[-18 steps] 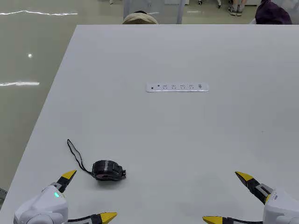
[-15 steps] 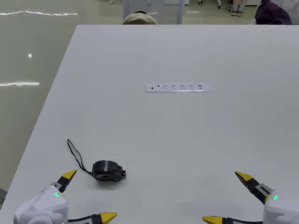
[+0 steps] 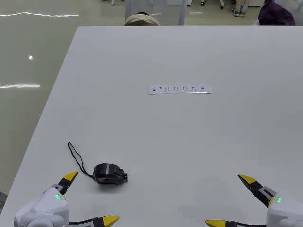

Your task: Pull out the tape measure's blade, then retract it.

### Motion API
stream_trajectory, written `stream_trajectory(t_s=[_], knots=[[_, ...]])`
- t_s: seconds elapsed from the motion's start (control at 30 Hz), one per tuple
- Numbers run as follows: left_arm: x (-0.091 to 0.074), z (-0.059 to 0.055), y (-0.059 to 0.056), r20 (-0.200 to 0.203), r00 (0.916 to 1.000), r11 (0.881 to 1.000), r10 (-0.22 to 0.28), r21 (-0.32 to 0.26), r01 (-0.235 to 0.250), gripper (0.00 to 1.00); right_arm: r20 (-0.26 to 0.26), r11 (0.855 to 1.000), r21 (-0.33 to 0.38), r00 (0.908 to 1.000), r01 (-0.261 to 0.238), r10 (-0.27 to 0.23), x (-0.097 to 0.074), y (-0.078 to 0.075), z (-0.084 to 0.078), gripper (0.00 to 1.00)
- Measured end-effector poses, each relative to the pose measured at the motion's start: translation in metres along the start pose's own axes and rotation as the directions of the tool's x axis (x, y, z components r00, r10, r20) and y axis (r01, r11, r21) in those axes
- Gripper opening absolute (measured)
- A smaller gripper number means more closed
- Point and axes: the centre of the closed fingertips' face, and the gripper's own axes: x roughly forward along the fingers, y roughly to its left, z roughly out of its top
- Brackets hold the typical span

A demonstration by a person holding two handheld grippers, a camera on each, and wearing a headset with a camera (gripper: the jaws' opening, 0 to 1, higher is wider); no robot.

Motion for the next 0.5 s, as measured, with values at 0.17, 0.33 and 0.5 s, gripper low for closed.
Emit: stream_trajectory(t_s=[0.17,0.33,0.5], knots=[[0.0009,-0.0006,-0.0007,-0.01,0.9999,1.0,-0.013,0.006,0.013,0.98,-0.005,1.0,-0.007,0.9999,-0.01,0.01,0.0003,0.0006,-0.0003,0.96],[0.0042,-0.001,-0.0035,-0.025,0.9989,0.999,-0.039,0.02,0.04,0.96,0.009,0.999,-0.035,0.9997,-0.021,0.022,0.0012,-0.0004,0.0031,0.94],[0.0085,-0.0009,-0.0042,-0.037,0.9979,0.998,-0.053,0.039,0.054,0.93,-0.008,0.996,-0.081,0.9993,-0.036,0.036,0.0028,-0.0013,0.002,0.9]])
